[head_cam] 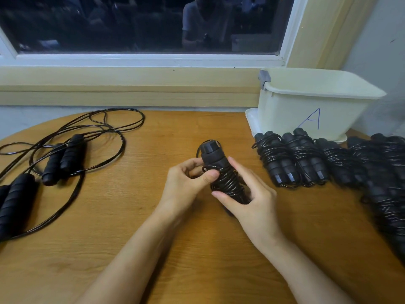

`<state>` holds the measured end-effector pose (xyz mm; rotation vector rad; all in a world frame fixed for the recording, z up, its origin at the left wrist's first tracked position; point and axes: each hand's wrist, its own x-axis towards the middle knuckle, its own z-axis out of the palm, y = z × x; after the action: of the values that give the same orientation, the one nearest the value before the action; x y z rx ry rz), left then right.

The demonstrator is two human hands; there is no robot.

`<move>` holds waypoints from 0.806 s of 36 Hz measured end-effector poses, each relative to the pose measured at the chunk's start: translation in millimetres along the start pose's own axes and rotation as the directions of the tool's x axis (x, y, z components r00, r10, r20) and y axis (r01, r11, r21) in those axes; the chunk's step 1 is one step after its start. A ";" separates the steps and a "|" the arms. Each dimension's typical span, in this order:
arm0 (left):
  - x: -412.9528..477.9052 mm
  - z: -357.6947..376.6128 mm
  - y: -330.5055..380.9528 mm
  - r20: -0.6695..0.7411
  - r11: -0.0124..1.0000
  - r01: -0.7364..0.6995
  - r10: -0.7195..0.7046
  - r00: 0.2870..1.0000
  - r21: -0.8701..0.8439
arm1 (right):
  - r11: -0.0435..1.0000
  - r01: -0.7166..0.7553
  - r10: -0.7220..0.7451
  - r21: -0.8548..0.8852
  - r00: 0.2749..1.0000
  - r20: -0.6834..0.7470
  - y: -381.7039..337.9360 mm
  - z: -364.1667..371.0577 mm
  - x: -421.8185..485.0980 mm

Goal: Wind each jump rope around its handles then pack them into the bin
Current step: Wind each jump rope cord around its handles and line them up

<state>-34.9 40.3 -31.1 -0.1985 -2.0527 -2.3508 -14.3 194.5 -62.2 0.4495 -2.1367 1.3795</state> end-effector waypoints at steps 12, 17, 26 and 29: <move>-1.9 0.5 10.1 -0.069 0.998 0.012 -0.017 0.997 -0.067 | 0.932 -0.247 0.215 0.266 0.966 0.145 -7.2 -6.9 3.2; -1.0 -1.7 10.1 -0.088 0.997 0.032 -0.038 0.995 -0.069 | 0.879 -0.313 0.256 0.361 0.946 0.198 -11.6 -10.4 5.6; 0.4 -2.7 11.3 -0.108 0.994 0.054 -0.064 0.992 -0.092 | 0.822 -0.384 0.305 0.421 0.921 0.244 -13.4 -13.4 8.0; 2.0 -3.2 11.4 -0.091 0.992 0.069 -0.079 0.993 -0.107 | 0.794 -0.409 0.327 0.450 0.911 0.252 -12.1 -14.7 8.6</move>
<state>-36.1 35.8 -20.1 -0.0104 -1.9302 -2.4602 -10.6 203.0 -43.5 0.3481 -2.0487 2.2118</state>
